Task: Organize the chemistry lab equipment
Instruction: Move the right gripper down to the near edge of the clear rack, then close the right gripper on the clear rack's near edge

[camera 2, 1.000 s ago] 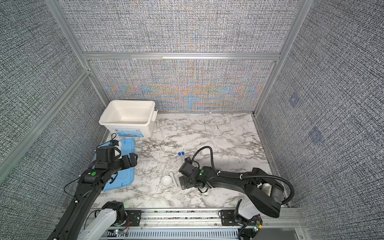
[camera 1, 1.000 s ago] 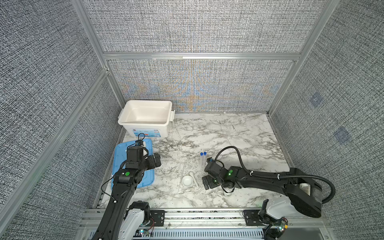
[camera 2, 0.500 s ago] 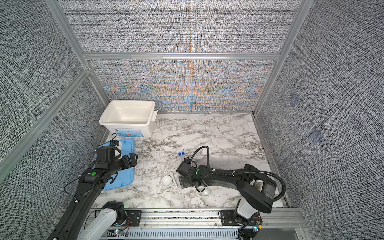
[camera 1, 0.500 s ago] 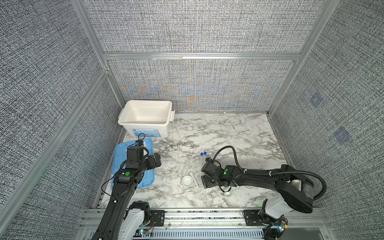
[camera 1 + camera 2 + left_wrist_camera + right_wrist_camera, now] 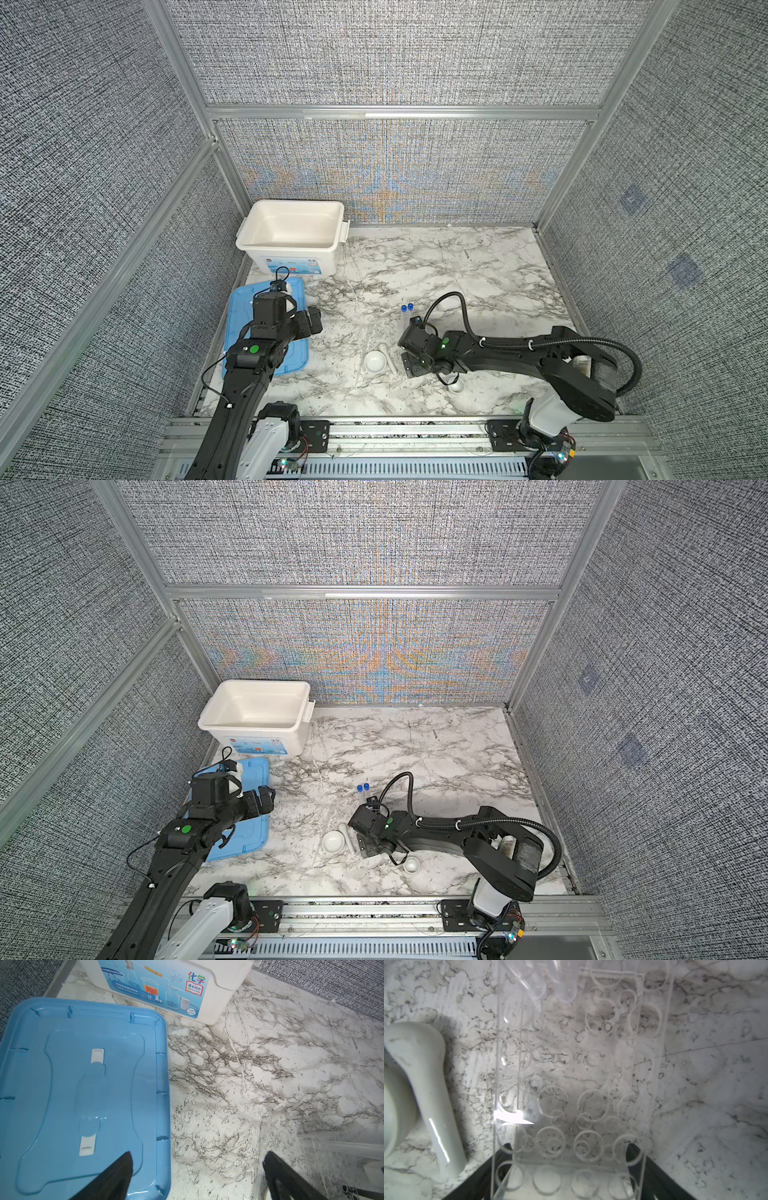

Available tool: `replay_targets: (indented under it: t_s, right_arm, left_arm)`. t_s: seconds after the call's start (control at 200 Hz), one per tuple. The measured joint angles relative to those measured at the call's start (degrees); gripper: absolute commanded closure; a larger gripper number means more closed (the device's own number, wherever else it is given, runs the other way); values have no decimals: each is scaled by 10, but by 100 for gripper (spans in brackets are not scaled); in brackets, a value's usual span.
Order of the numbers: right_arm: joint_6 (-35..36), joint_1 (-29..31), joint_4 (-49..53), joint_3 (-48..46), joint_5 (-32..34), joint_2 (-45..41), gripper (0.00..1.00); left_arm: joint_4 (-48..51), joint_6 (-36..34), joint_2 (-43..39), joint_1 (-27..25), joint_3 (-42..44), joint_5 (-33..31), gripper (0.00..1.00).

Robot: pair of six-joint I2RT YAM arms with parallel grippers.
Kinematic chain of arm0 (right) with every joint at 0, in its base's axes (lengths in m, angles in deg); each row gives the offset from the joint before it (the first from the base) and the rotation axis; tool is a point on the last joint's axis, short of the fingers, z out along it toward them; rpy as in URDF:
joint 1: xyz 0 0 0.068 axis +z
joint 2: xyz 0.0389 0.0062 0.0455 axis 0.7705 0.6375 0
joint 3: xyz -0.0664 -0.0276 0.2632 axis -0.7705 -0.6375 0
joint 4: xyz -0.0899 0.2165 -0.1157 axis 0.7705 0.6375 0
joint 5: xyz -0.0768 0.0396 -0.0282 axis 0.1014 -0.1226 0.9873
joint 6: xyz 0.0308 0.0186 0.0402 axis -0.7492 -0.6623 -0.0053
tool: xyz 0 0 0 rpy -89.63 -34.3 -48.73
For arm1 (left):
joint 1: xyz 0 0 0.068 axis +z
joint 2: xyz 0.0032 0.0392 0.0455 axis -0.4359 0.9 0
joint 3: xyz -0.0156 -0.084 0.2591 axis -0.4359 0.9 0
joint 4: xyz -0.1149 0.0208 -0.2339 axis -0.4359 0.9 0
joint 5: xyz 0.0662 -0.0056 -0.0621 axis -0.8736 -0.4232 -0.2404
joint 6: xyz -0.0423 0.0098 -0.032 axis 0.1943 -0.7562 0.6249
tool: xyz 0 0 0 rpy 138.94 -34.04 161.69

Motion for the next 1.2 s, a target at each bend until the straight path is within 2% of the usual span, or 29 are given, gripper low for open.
replay_targets:
  t_s: [0.6,1.196]
  right_arm:
    - [-6,6,2,-3,30,-12,23]
    - [1,-7,-32,-15,68,-28,26]
  left_arm:
    - [0,0,2,0,2,0,1]
    - [0,0,5,0,2,0,1]
